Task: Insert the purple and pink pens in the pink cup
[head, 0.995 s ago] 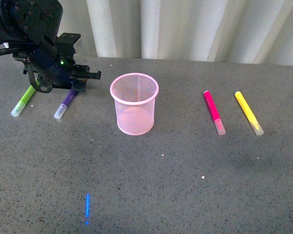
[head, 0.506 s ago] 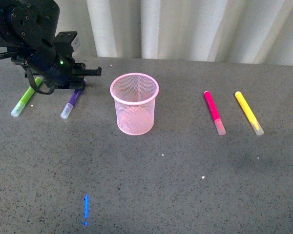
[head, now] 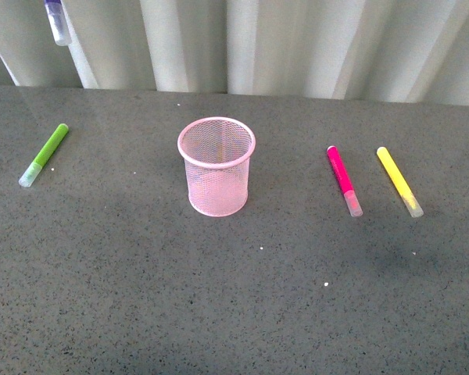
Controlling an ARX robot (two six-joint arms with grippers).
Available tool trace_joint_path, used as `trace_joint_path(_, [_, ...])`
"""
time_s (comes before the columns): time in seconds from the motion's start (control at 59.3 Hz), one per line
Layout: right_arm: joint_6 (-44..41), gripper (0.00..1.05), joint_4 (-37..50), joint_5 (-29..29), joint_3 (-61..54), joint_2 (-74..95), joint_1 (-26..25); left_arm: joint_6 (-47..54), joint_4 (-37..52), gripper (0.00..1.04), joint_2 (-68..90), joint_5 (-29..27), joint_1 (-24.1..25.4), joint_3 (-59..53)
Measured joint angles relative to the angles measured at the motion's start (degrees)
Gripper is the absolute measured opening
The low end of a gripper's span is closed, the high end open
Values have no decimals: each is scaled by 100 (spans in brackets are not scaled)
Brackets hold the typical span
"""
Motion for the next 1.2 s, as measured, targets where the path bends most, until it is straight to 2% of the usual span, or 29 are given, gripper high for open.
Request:
trace_joint_path(0.219, [0, 98, 0, 0, 0, 0, 0, -334, 1521, 13, 251, -358, -857, -656])
trace_joint_path(0.422, [0, 98, 0, 0, 0, 0, 0, -627, 2173, 13, 809, -590, -1344, -678])
trace_joint_path(0.641, [0, 98, 0, 0, 0, 0, 0, -968, 2822, 13, 1665, -481, -1342, -632])
trace_joint_path(1.164, [0, 98, 0, 0, 0, 0, 0, -1158, 2870, 13, 2168, -535, -1292, -389])
trace_joint_path(1.197, [-2, 98, 0, 0, 0, 0, 0, -1196, 2870, 15, 2186, -535, -1294, -389])
